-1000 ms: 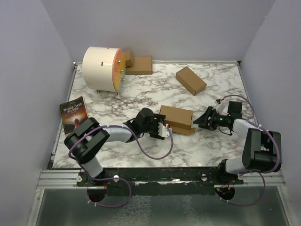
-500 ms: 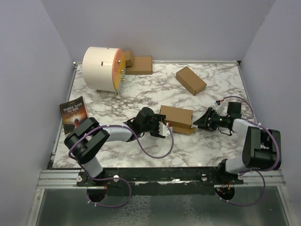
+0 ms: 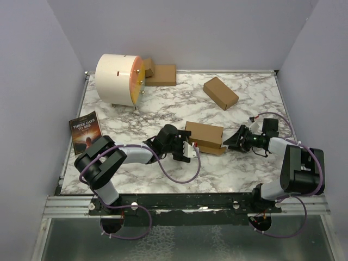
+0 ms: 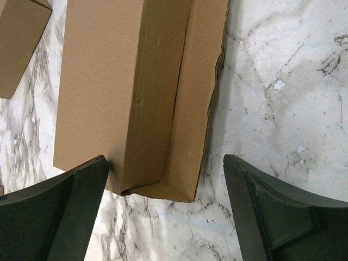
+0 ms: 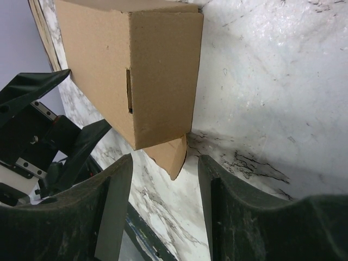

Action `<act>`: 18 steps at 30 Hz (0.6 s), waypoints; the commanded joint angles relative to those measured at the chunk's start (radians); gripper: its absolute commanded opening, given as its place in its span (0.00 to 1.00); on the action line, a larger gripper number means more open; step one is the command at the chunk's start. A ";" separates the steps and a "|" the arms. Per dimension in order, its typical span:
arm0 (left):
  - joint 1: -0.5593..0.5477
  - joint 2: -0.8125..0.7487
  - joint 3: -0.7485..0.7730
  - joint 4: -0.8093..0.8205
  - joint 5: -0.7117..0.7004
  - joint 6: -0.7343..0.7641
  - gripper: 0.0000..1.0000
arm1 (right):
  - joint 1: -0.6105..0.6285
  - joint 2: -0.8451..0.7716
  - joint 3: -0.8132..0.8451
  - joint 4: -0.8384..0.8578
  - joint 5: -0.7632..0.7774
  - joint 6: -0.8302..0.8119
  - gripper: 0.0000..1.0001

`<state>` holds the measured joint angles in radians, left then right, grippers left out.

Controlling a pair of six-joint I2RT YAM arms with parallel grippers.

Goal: Fold the paper box

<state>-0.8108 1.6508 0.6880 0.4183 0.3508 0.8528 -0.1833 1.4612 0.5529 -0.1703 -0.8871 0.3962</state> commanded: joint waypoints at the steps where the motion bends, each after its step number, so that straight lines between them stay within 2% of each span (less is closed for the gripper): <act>1: 0.004 -0.014 -0.013 0.027 -0.020 0.018 0.91 | -0.002 0.017 -0.005 0.029 -0.004 0.008 0.51; 9: 0.004 0.016 -0.004 0.078 -0.069 0.001 0.90 | -0.002 0.012 -0.007 0.029 -0.010 0.004 0.51; 18: 0.001 0.015 0.002 0.070 -0.059 -0.026 0.80 | -0.002 0.002 -0.007 0.023 0.007 0.001 0.51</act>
<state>-0.8108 1.6547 0.6819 0.4671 0.2947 0.8467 -0.1833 1.4746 0.5529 -0.1631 -0.8875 0.3965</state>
